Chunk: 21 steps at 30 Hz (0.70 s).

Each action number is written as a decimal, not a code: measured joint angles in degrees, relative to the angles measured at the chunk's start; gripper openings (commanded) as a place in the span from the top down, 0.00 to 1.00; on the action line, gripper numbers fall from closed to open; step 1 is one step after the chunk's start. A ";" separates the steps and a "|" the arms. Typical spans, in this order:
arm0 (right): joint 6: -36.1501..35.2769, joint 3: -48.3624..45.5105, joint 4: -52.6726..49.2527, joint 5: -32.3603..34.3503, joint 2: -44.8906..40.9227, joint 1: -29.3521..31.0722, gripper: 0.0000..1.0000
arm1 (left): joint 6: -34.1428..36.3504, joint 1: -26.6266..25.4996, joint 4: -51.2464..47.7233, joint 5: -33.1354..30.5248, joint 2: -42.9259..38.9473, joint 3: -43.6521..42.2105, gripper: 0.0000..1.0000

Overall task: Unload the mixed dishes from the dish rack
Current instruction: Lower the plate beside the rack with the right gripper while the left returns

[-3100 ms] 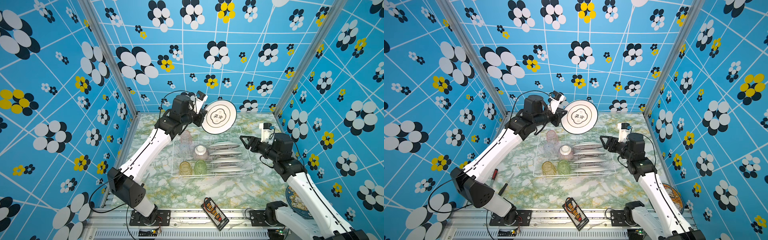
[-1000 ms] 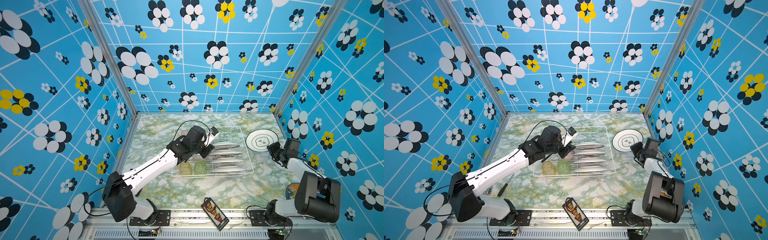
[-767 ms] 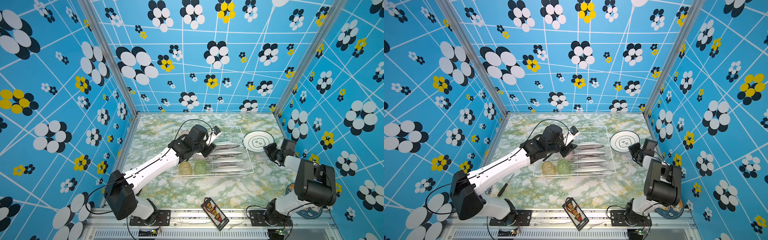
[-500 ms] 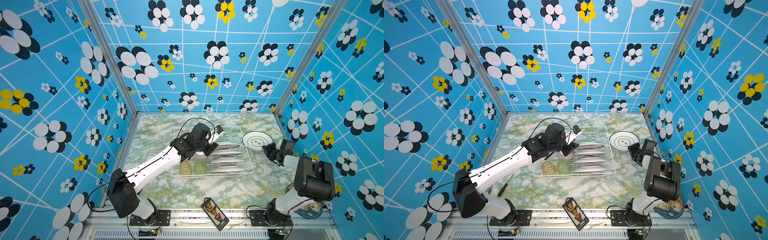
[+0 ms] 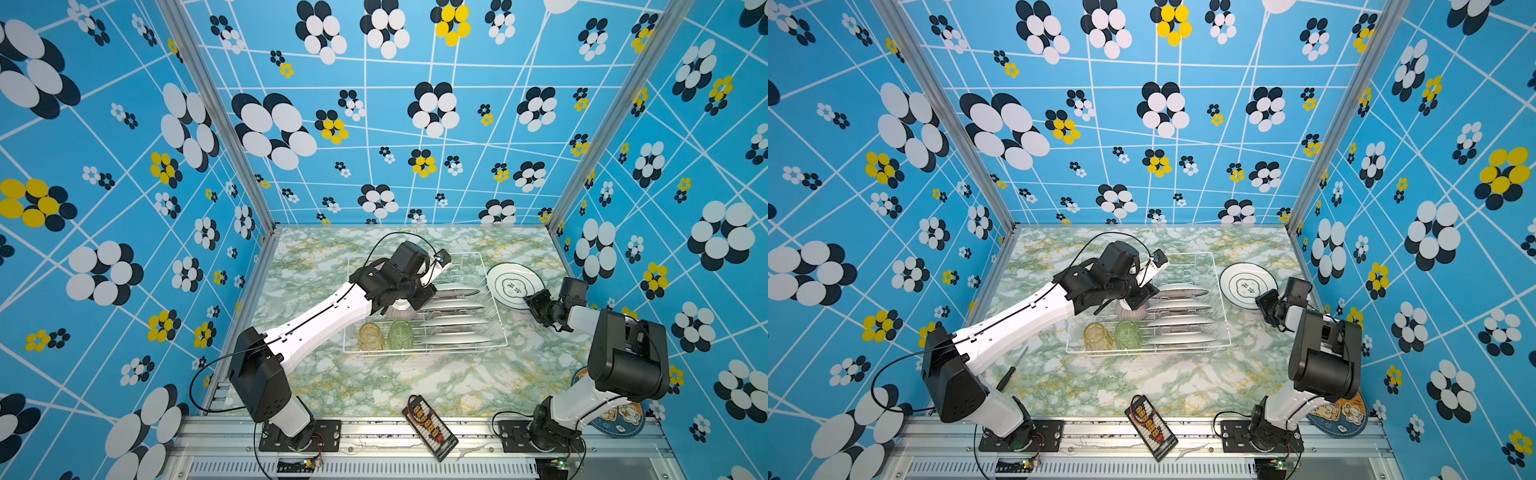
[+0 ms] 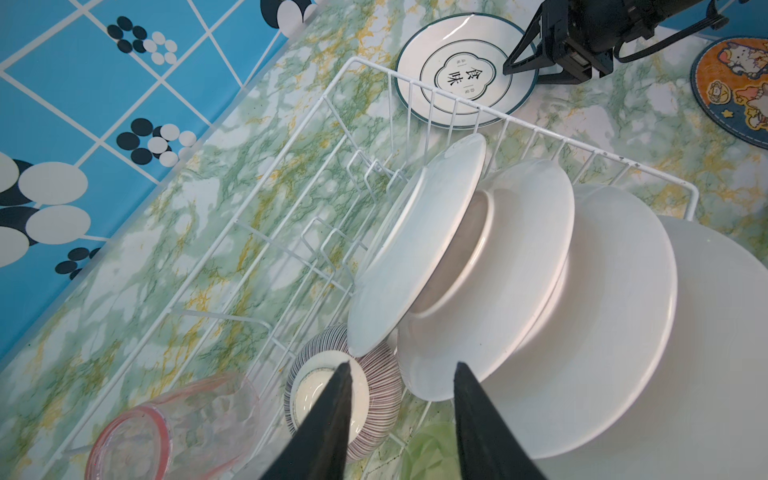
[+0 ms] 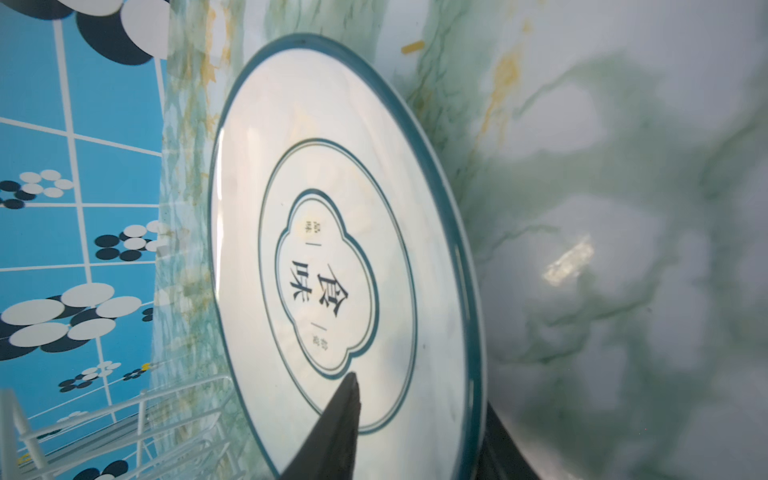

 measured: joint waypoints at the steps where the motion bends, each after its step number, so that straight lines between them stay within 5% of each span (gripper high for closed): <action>1: -0.37 0.07 -0.61 0.42 -0.42 0.02 0.52 | 0.22 0.00 -0.24 0.02 0.26 0.11 0.58; 7: -3.06 0.11 -4.87 2.27 -3.54 0.00 0.36 | 1.46 0.00 -2.03 0.31 2.78 2.21 0.58; 21: -11.23 1.53 -20.61 4.83 -25.68 0.00 0.33 | 7.10 -3.67 -3.63 -0.33 8.02 9.31 0.54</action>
